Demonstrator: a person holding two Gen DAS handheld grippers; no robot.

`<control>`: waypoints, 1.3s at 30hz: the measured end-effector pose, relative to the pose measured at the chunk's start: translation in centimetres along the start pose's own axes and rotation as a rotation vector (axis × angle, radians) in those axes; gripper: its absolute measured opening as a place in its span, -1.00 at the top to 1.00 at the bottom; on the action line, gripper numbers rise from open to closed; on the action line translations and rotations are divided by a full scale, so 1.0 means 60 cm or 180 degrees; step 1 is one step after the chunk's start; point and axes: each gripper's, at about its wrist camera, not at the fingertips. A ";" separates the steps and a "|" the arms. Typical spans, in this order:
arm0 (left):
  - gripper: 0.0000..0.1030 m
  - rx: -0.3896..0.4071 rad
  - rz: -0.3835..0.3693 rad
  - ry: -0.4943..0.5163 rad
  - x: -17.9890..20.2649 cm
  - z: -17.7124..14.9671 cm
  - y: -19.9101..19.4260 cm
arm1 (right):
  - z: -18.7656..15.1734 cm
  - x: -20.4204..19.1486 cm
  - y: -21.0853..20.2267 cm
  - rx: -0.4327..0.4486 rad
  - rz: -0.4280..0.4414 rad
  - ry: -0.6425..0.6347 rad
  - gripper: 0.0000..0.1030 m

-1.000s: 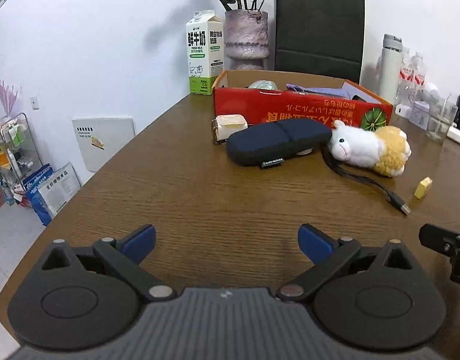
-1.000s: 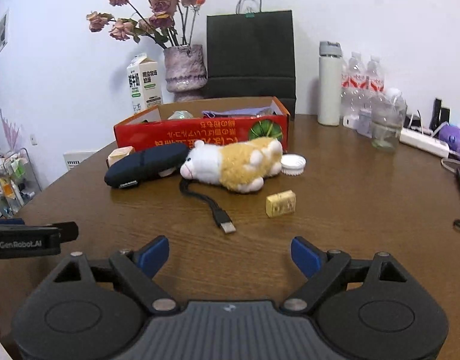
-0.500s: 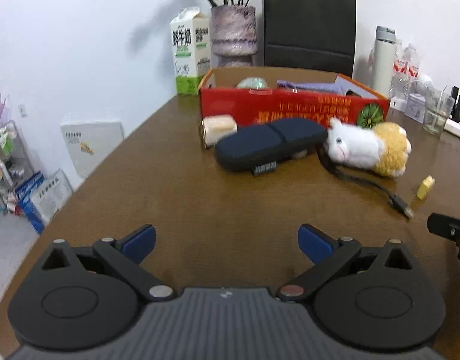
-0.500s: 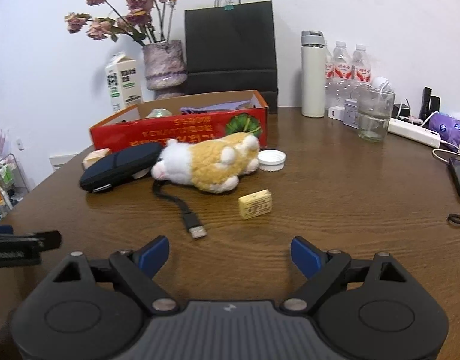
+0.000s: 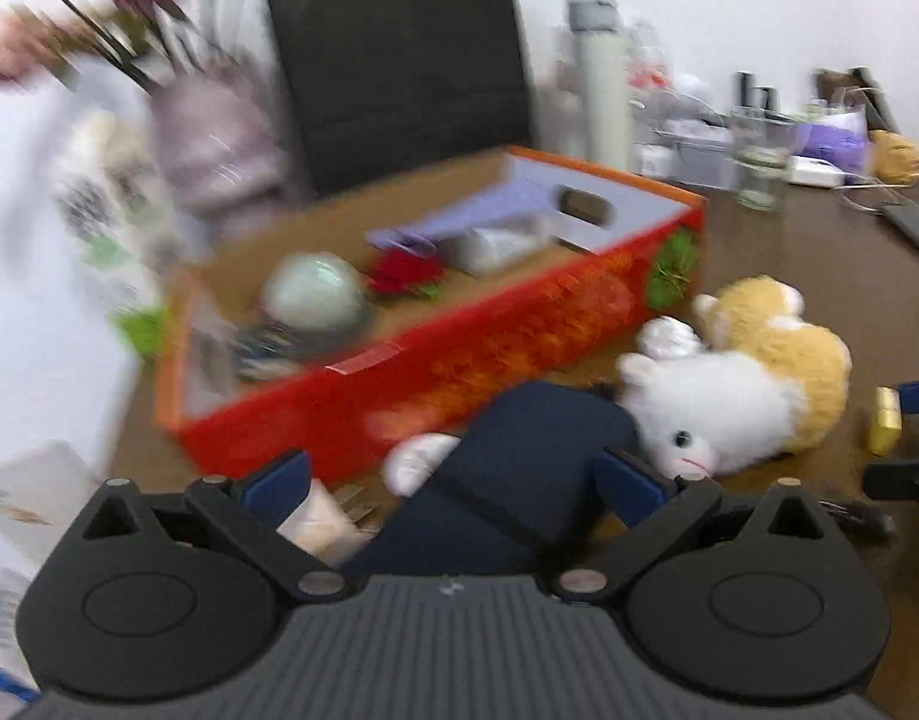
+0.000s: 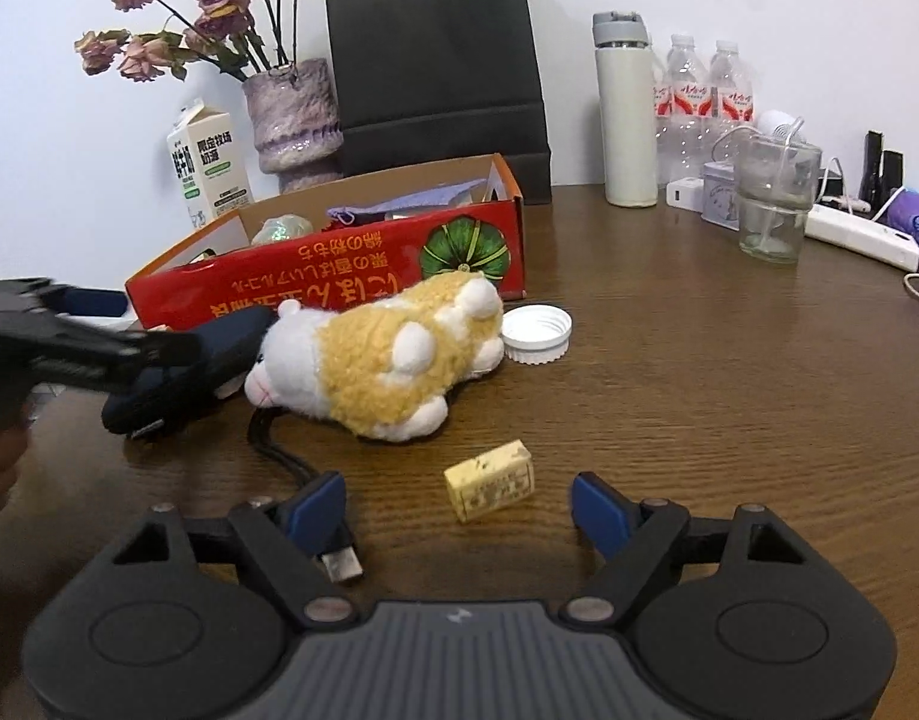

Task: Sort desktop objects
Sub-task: 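Grasp the navy glasses case with the left tool while the right tool grasps the small yellow block, then carry the glasses case and yellow block into the cardboard box and open both tools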

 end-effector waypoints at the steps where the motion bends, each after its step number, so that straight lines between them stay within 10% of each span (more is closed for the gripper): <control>1: -1.00 -0.0042 -0.0072 -0.0038 -0.001 -0.001 0.006 | 0.001 0.001 0.002 0.0012 0.0003 -0.0004 -0.58; 12: -0.25 0.0045 0.0209 -0.0351 0.048 -0.068 -0.066 | 0.006 0.006 0.008 0.0064 0.0019 0.0009 0.39; 25: -0.22 -0.0086 0.0380 -0.1297 0.135 -0.177 -0.256 | -0.038 -0.017 -0.052 0.0100 0.0086 -0.0159 0.40; 34: -1.00 -0.0246 0.0337 -0.1124 0.139 -0.174 -0.208 | -0.064 -0.048 -0.082 0.0004 0.0170 -0.0433 0.36; 36: -0.81 -0.0248 0.0382 -0.1204 0.133 -0.175 -0.193 | -0.068 -0.057 -0.087 -0.0003 0.0214 -0.0503 -0.28; 39: -0.31 -0.0170 0.0346 -0.1277 0.128 -0.173 -0.201 | -0.079 -0.065 -0.101 0.0061 0.0229 -0.0619 -0.36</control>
Point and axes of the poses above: each gripper's, at about its wrist camera, not at the fingertips, and y roughly the way its jaws point, x to its right, z to its top, and after that the axes turned 5 degrees about z, right-handed
